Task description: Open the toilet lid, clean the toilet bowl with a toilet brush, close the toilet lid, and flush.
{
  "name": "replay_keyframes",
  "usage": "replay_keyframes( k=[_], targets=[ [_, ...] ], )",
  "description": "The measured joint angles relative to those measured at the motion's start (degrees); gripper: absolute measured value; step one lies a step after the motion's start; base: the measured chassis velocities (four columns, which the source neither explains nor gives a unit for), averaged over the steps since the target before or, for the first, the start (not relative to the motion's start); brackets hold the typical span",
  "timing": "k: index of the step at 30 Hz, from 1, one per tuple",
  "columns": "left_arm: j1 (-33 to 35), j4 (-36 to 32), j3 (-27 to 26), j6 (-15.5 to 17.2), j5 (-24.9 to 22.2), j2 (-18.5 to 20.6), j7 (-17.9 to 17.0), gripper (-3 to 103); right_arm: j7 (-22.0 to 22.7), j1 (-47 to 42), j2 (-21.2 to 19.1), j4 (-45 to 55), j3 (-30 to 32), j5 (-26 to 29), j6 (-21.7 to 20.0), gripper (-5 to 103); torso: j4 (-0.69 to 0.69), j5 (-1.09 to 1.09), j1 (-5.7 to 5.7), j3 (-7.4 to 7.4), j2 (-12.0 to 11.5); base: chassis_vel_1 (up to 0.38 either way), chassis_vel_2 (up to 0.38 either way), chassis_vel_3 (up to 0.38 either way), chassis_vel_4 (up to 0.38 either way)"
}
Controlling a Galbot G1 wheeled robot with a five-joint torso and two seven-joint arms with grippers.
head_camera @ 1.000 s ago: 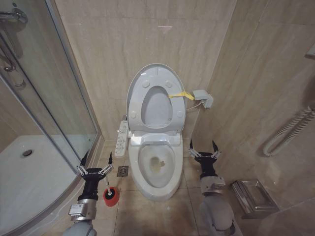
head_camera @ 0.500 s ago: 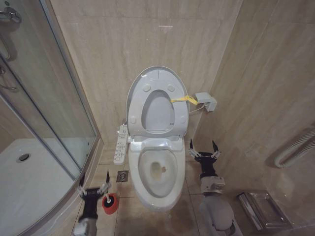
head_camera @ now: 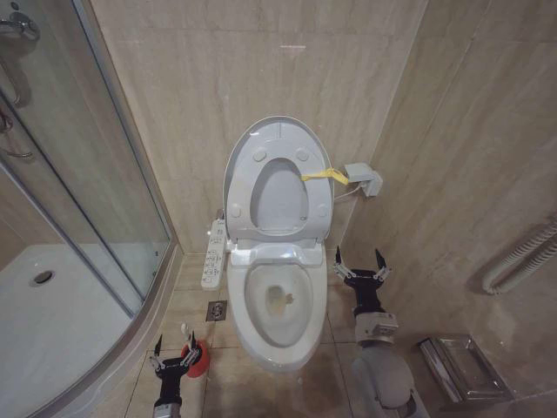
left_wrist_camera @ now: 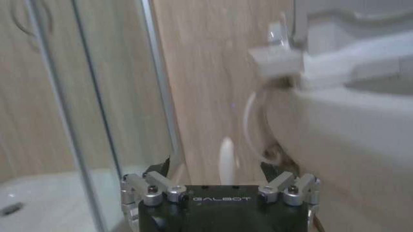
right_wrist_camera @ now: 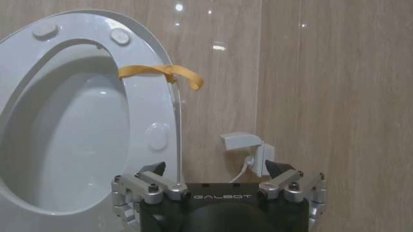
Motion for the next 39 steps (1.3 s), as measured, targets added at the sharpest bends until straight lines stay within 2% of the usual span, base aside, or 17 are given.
replay_keyframes(
  k=[3, 5, 12, 15, 18, 19, 27, 28, 33, 34, 39],
  targets=[
    [-1.31, 2.42, 0.20, -0.59, -0.31, 0.09, 1.07, 95, 0.00, 0.00, 0.00, 0.00, 0.00, 0.00, 0.00, 100, 0.00, 0.00, 0.00, 0.00, 0.00, 0.000, 0.000, 0.000, 0.000],
    [-4.14, 6.66, 0.73, -1.23, -1.49, 0.37, 4.10, 95, 0.00, 0.00, 0.00, 0.00, 0.00, 0.00, 0.00, 100, 0.01, 0.00, -0.01, 0.00, 0.00, 0.000, 0.000, 0.000, 0.000],
    [-7.93, 10.83, 1.02, -1.40, -2.50, 1.30, 7.89, 95, 0.00, 0.00, 0.00, 0.00, 0.00, 0.00, 0.00, 100, 0.01, 0.01, 0.00, 0.00, 0.00, 0.000, 0.000, 0.000, 0.000],
    [-10.16, 13.88, 1.05, -2.70, -2.51, 1.70, 10.21, 94, 0.00, 0.00, 0.00, 0.00, 0.00, 0.00, 0.00, 100, 0.00, 0.00, 0.00, 0.00, 0.00, 0.000, 0.000, 0.000, 0.000],
    [-10.93, 14.68, 1.12, -2.85, -2.54, 1.73, 10.92, 94, 0.00, 0.00, 0.00, 0.00, 0.00, 0.00, 0.00, 100, 0.00, 0.00, 0.00, 0.00, 0.00, 0.000, 0.000, 0.000, 0.000],
    [-11.24, 15.09, 1.13, -2.91, -2.55, 1.73, 11.34, 70, 0.00, 0.00, 0.00, 0.00, 0.00, 0.00, 0.00, 100, 0.00, 0.00, 0.00, 0.00, 0.00, 0.000, 0.000, 0.000, 0.000],
    [-11.96, 16.73, 0.88, -3.62, -2.66, 1.88, 12.59, 70, 0.00, 0.00, 0.00, -0.01, 0.00, 0.00, 0.00, 100, 0.01, 0.00, 0.00, 0.00, 0.00, 0.000, 0.000, 0.000, 0.000],
    [-11.94, 16.82, 0.83, -3.71, -2.67, 1.91, 12.71, 43, 0.00, 0.00, 0.00, 0.00, 0.00, 0.00, 0.00, 100, 0.01, 0.00, 0.00, 0.00, 0.00, 0.000, 0.000, 0.000, 0.000],
    [-11.71, 16.77, 0.70, -4.06, -2.69, 1.84, 12.85, 43, 0.00, 0.00, 0.00, 0.00, 0.00, 0.00, 0.00, 100, 0.00, 0.01, 0.00, 0.00, 0.00, 0.000, 0.000, 0.000, 0.000],
    [-11.23, 15.96, 0.68, -4.13, -2.70, 1.72, 12.86, 19, 0.00, 0.00, 0.00, 0.00, 0.00, 0.00, 0.00, 100, 0.00, 0.00, 0.00, 0.00, 0.00, 0.000, 0.000, 0.000, 0.000],
    [-9.29, 12.39, 0.41, -4.15, -2.75, 1.67, 12.84, 19, 0.00, 0.00, 0.00, 0.00, 0.00, 0.00, 0.00, 100, 0.00, 0.00, 0.00, 0.00, 0.00, 0.000, 0.000, 0.000, 0.000]
  ],
)
